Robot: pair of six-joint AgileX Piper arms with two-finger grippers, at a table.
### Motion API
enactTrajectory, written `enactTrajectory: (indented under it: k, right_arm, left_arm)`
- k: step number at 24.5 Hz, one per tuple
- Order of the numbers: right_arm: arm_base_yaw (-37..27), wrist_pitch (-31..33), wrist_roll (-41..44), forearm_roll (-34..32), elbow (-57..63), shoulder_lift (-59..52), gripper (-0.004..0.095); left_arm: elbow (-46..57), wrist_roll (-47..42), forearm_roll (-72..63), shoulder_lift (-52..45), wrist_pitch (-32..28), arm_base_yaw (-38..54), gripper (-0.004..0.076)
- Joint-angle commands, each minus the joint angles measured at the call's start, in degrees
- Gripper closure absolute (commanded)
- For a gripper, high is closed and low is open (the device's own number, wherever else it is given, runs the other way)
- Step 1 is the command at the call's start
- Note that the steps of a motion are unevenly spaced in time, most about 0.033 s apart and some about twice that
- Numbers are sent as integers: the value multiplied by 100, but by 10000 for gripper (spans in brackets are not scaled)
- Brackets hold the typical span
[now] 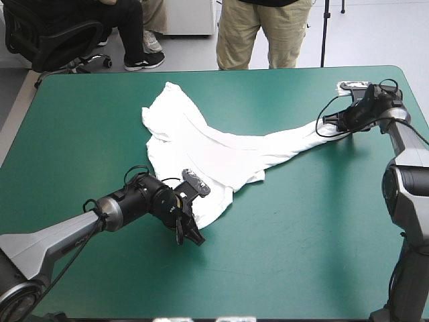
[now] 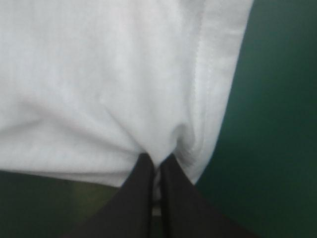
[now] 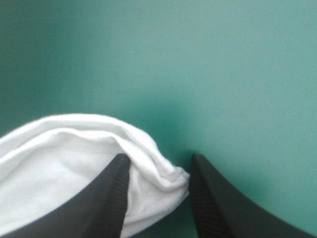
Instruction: Fold the cloth
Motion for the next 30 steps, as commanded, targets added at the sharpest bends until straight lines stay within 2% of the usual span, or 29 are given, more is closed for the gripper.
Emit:
enactTrajectory:
  k: [1, 3, 6, 7, 9, 12, 17, 21, 25, 30]
  right_arm:
    - [-109, 149, -135, -254, -104, -280, 403]
    - [-109, 189, -172, -239, -104, -280, 382]
    - [-109, 389, -211, -239, -104, -216, 470]
    - [-98, 637, -425, -121, -104, -134, 648]
    - [-98, 858, -609, 221, -104, -38, 913]
    - [-98, 908, -728, 675, -104, -156, 921]
    - [-98, 1222, -1176, 1618, -104, -1075, 921]
    - [-98, 1800, -2055, 3109, -104, -2215, 921]
    - [-98, 1840, -2333, 3714, -104, -2917, 922]
    - [-108, 1686, -2750, 4444, -108, -3889, 922]
  left_arm:
    - [58, -70, 68, 125, 15, 2, 733]
    - [58, -70, 68, 125, -7, 2, 733]
    - [58, -70, 68, 125, -20, 2, 733]
    - [58, -70, 68, 125, -20, 2, 733]
    - [58, -70, 48, 114, -34, 2, 733]
    - [58, -196, 48, -151, 51, 2, 733]
    - [-351, -398, 108, -1472, 647, 2, 733]
    - [-1787, -706, 793, -2615, 1541, 2, 733]
    - [-2987, -811, 1918, -3053, 2233, 2, 733]
    - [-4587, -811, 3659, -3105, 2878, 2, 733]
